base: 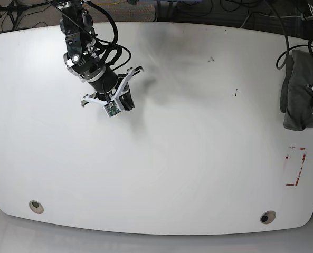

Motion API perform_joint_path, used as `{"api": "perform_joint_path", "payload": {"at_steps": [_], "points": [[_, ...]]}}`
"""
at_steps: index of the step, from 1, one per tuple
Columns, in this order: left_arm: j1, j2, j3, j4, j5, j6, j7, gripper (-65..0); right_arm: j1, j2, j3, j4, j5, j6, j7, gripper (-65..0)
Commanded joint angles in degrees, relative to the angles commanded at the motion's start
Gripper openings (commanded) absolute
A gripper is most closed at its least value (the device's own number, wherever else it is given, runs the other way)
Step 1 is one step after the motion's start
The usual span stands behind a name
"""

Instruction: Fold the T-shirt properly

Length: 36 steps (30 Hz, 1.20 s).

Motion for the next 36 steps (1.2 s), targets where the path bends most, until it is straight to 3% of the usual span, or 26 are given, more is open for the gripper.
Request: {"api": "perform_joint_path", "payload": {"at_steps": [5,13,20,28,36], "points": [[-2.55,0.0,-0.53,7.12,0.0,0.0,5.45,-38.3,0.0,0.18,0.09,0.0,0.0,0.0,0.0,-59.9],[-2.99,0.53,-5.8,12.66,-0.26,0.0,6.51,-38.3,0.0,-0.26,0.0,1.14,0.0,0.0,0.0,-59.9],[0.79,4.75,-12.4,22.68,-0.35,0.0,13.01,-38.3,0.0,-0.18,0.0,1.14,0.0,0.0,0.0,-59.9],[8.26,13.89,-20.04,35.69,-0.44,0.0,14.51,-38.3,0.0,-0.18,0.0,2.02,0.18,0.0,0.0,-59.9],[12.04,27.96,-20.31,45.54,-0.35,0.0,14.51,-38.2,0.09,-0.09,-0.09,3.25,-0.09,0.0,0.09,-59.9]]}}
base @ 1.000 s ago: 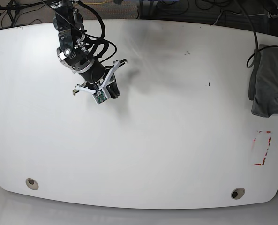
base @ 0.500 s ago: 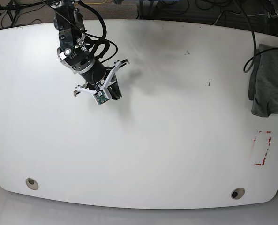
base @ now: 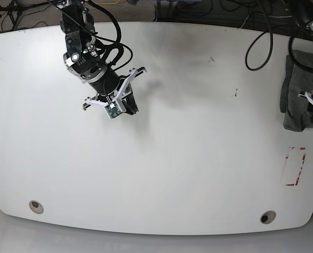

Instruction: Fold the T-shirt properly

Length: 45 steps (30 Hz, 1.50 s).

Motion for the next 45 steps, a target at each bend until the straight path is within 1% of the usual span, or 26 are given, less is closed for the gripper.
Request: {"api": "perform_joint_path", "payload": {"at_steps": [3,4,6,7,8,9,10,12,13,16,17,18,20,21,22,23,24,26,28,32,35,39,40,45], "points": [[-0.09,4.57,0.44,1.41,0.0,0.0,-0.18,-38.2,0.0,0.09,0.0,-0.09,-0.09,0.0,1.14,-59.9],[-0.09,6.68,0.53,1.85,0.0,0.0,-0.26,-38.2,-0.18,0.26,0.0,-0.09,-0.09,0.0,2.46,-59.9],[-0.44,9.05,0.53,2.37,0.0,0.0,-0.35,-38.2,-0.26,0.44,0.09,-0.26,-0.18,-0.18,4.57,-59.9],[-0.53,10.99,0.53,2.37,0.18,0.0,-0.79,-38.2,-0.88,1.14,0.18,-0.53,-0.7,-0.26,6.59,-59.9],[-0.62,12.66,0.62,2.37,0.53,0.0,-2.11,-38.2,-1.49,1.67,0.26,-1.05,-2.02,-0.35,8.79,-59.9],[-0.62,13.89,0.97,2.37,0.79,0.84,-3.43,-38.2,-1.76,1.85,0.26,-1.41,-3.16,-0.35,10.2,-59.9],[-0.44,15.38,2.11,2.37,1.76,2.95,-5.89,-38.2,-2.2,1.93,0.26,-1.85,-5.19,-0.35,12.4,-59.9],[0.62,17.32,5.01,2.37,4.48,6.9,-10.2,-38.2,-2.81,1.85,0.26,-3.34,-9.23,-0.35,16.18,-59.9],[1.76,17.93,6.59,2.29,6.24,9.1,-12.57,-38.1,-3.25,1.76,0.26,-4.48,-11.16,-0.35,18.37,-59.9],[5.36,19.34,11.69,1.85,9.49,14.37,-18.9,-38.1,-4.84,1.76,0.44,-7.74,-14.86,-0.35,24.18,-59.9],[6.24,19.69,13.1,1.58,10.2,15.69,-20.48,-38.1,-5.27,1.76,0.7,-8.7,-15.3,-0.35,25.85,-59.9],[7.82,19.96,15.03,1.49,10.9,17.71,-22.68,-38.1,-6.07,1.76,1.85,-9.93,-15.38,-0.35,27.96,-59.9],[10.64,20.57,17.58,1.41,11.25,20.97,-25.85,-38.1,-8.09,1.41,3.69,-10.99,-14.07,-0.35,30.68,-59.9],[13.01,20.57,18.9,1.41,11.25,23.08,-27.78,-38.1,-9.76,0.44,5.01,-11.34,-12.4,-0.18,32.26,-59.9],[13.89,20.57,19.43,1.49,11.16,23.78,-28.48,-38.1,-10.46,0.18,5.63,-11.34,-11.87,-0.09,32.88,-59.9],[15.91,20.57,20.57,1.49,11.16,25.19,-29.8,-38.1,-11.87,-0.35,6.86,-11.34,-10.81,0.0,33.85,-59.9],[17.41,20.57,21.63,1.49,11.16,26.07,-30.68,-38.1,-13.01,-0.7,7.82,-11.34,-10.02,0.0,34.64,-59.9],[20.48,20.57,23.3,1.58,11.08,27.21,-32.18,-38.1,-15.3,-0.88,9.23,-11.34,-9.23,0.0,35.69,-59.9],[24.7,20.57,24.7,2.11,10.9,27.82,-33.76,-38.1,-17.93,-1.14,10.11,-11.08,-9.05,0.0,36.31,-59.9],[33.58,20.57,27.16,3.78,10.81,27.91,-36.57,-38.3,-23.82,-1.41,11.6,-9.67,-8.79,0.0,36.75,-59.9],[40.7,20.57,29.54,4.04,10.81,28.0,-40.26,-38.3,-28.4,-2.11,11.78,-7.91,-8.79,0.0,36.75,-59.9],[48.62,20.48,30.42,4.04,10.81,28.09,-45.01,-38.5,-33.67,-3.16,12.04,-5.54,-8.79,0.09,36.84,-60.1],[51.78,20.4,30.42,4.04,10.81,28.09,-47.12,-38.5,-35.87,-3.43,12.13,-4.92,-8.79,0.09,37.45,-60.1],[60.31,20.22,30.15,3.78,10.81,28.09,-52.48,-38.6,-42.29,-3.69,12.04,-4.92,-8.79,0.0,42.55,-60.1]]}}
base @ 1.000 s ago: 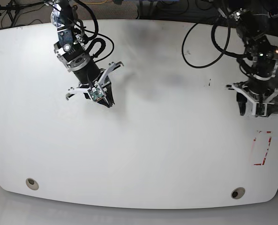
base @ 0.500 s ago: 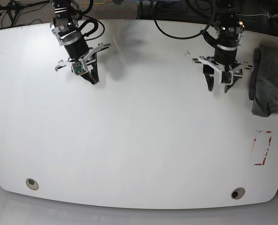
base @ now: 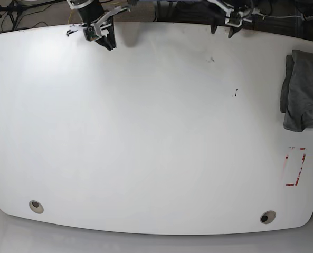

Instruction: Fold the T-shirt properly

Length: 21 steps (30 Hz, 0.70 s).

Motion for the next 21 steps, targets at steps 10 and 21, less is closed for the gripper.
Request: {"api": "perform_joint_path", "payload": {"at_steps": [10,21], "points": [[7.82,-2.46,-1.58,-8.18,-0.09,0.0,-5.36,-38.6,-9.76,-3.08,0.09,-8.35,-0.62,0.0,9.67,-60.1],[-5.19,-9.93,2.73,-37.71,-12.92,0.0,-6.86,-38.8,-4.31,-3.34,-0.26,-36.13,-0.62,-0.18,19.78,-60.1]]}}
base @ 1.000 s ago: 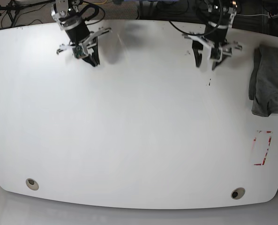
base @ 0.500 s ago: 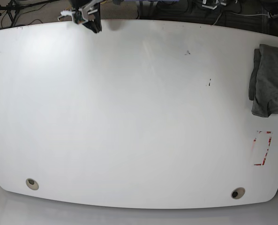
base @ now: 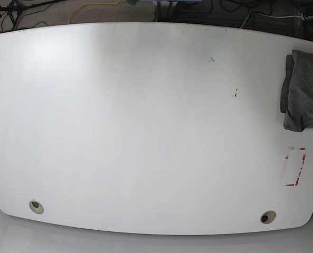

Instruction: Fold the T-shirt properly

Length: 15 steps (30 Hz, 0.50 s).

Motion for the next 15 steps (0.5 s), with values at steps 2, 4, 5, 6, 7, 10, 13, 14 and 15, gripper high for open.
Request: {"api": "perform_joint_path", "payload": {"at_steps": [2,4,5,6,7,10,13,14,15], "points": [[-3.34,-0.7,0.7,-5.63,-0.79,0.0,-0.09,-38.8,2.37,0.0,0.0,-4.84,0.0,0.0,1.23,-60.1],[-6.77,-1.49,1.32,-10.55,-0.88,0.0,-0.09,-38.8,4.84,0.0,0.0,-9.23,0.0,0.0,1.76,-60.1],[-8.35,-1.76,1.41,-12.92,-0.88,0.0,-0.09,-38.8,6.15,0.0,-0.09,-11.52,0.0,0.0,1.93,-60.1],[-10.02,-1.93,1.76,-15.12,-0.79,0.0,-0.09,-38.8,7.65,0.0,-0.09,-13.8,0.0,0.0,1.93,-60.1],[-10.81,-1.93,1.93,-16.35,-0.79,0.0,-0.09,-38.8,8.35,0.0,-0.09,-14.95,0.0,0.0,1.93,-60.1],[-14.77,-2.02,2.29,-21.45,-0.97,0.0,-0.09,-38.8,12.75,0.0,-0.09,-21.54,0.0,0.0,2.02,-60.1],[-18.37,-1.93,2.37,-25.49,-0.7,0.0,-0.09,-38.8,16.7,0.0,-0.09,-26.64,0.0,0.0,2.02,-60.1],[-18.99,-1.85,2.37,-26.46,-0.7,0.0,-0.09,-38.8,17.41,0.0,-0.09,-27.69,0.0,0.0,2.02,-60.1],[-20.48,-1.85,2.37,-28.48,-0.7,0.0,-0.09,-38.8,18.99,0.0,-0.09,-29.8,0.0,0.0,2.02,-60.1]]}}
